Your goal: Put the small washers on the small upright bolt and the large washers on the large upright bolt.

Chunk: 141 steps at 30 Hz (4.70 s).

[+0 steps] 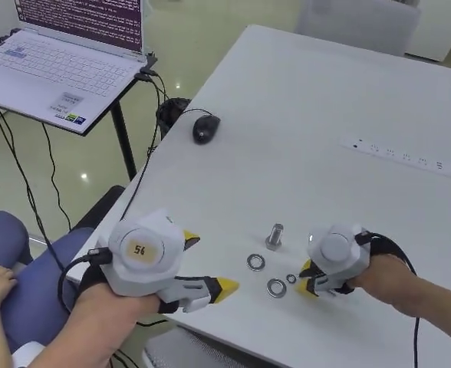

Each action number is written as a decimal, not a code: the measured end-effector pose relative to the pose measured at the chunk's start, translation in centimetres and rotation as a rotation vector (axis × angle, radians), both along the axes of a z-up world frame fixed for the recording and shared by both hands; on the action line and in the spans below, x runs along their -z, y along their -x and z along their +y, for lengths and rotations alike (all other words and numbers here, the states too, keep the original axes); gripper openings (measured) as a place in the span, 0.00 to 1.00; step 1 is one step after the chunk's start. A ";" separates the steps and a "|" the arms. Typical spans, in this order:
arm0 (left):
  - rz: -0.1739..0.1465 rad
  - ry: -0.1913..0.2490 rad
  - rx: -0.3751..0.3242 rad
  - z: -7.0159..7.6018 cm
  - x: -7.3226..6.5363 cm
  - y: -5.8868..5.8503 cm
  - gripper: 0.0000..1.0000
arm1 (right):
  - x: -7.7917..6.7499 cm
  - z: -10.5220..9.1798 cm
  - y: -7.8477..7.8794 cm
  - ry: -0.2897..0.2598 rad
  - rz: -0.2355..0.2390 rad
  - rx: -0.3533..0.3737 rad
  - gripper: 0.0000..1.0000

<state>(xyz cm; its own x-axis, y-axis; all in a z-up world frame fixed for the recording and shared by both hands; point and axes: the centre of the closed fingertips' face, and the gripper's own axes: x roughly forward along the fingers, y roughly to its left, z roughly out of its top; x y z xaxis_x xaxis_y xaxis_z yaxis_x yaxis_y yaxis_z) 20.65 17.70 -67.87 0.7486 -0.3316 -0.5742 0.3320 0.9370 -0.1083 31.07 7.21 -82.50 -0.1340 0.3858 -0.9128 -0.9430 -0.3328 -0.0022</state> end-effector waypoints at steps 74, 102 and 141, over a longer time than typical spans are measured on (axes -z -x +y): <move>-0.017 -0.009 0.040 -1.4 -0.8 -1.0 0.58 | -6.9 -8.5 -8.0 -0.191 -0.004 0.630 0.14; -0.023 -0.010 0.034 -1.3 -1.0 -1.3 0.58 | -6.2 -6.2 -7.6 -0.082 -0.043 0.433 0.14; -0.006 -0.007 0.019 -0.8 -0.5 -0.6 0.57 | -2.9 -6.4 -7.3 0.022 -0.046 0.417 0.10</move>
<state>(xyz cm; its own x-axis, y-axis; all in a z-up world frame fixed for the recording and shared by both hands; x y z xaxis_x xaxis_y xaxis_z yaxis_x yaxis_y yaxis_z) 21.24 16.88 -67.41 0.7455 -0.3418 -0.5721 0.3507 0.9312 -0.0994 38.37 0.84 -79.62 0.0703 0.3785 -0.9229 -0.9961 0.0767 -0.0445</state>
